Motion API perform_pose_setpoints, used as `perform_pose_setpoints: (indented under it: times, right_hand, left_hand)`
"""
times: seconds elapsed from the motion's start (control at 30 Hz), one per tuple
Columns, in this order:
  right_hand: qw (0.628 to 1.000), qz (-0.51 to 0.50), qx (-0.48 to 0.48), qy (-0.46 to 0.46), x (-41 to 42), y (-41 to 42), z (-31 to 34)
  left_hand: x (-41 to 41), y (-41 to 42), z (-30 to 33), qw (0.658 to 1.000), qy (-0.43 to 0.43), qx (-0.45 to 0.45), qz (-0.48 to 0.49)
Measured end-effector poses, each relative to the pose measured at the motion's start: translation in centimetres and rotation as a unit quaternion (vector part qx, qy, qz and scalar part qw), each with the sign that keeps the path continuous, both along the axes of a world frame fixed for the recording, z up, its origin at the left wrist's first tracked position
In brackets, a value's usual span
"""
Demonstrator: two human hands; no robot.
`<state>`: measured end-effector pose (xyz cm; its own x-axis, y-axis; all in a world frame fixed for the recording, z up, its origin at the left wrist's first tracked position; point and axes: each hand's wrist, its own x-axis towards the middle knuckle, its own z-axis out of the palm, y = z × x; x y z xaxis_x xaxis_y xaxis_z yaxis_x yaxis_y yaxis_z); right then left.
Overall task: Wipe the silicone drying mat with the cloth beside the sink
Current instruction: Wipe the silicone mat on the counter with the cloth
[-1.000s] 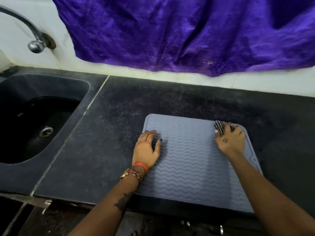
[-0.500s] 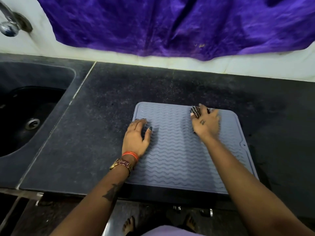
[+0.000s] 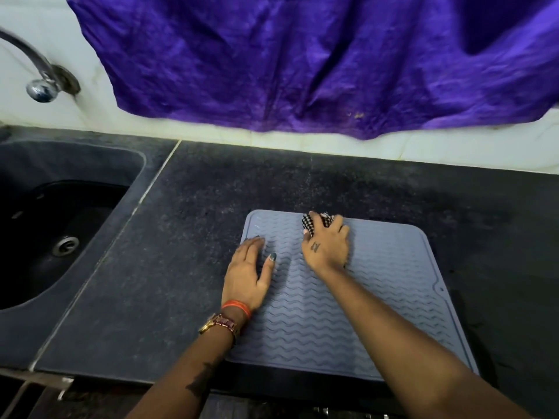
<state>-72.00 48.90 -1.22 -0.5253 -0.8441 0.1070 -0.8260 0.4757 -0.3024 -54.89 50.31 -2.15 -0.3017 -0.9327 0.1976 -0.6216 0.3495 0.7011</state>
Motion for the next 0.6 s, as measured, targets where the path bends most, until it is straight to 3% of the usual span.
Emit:
perform_pose_setpoints:
  times: [0.13,0.27,0.47,0.6]
  right_hand:
    - [0.995,-0.019,-0.019,-0.100,1.5,-2.3,1.0]
    - [0.999,0.045,0.000,0.010,4.7,-2.3,-0.1]
    - [0.991,0.057,-0.034,-0.119,6.0,-4.6,1.0]
    - [0.986,0.159,-0.014,-0.042,8.8,-3.8,-0.7]
  left_hand:
    - [0.2,0.0,0.0,1.000,0.014,-0.006,-0.001]
    - [0.2,0.0,-0.1,1.000,0.026,-0.008,-0.002]
    - [0.2,-0.3,-0.1,0.998,0.065,-0.017,-0.001]
    - [0.4,-0.3,-0.1,0.994,0.101,-0.028,0.020]
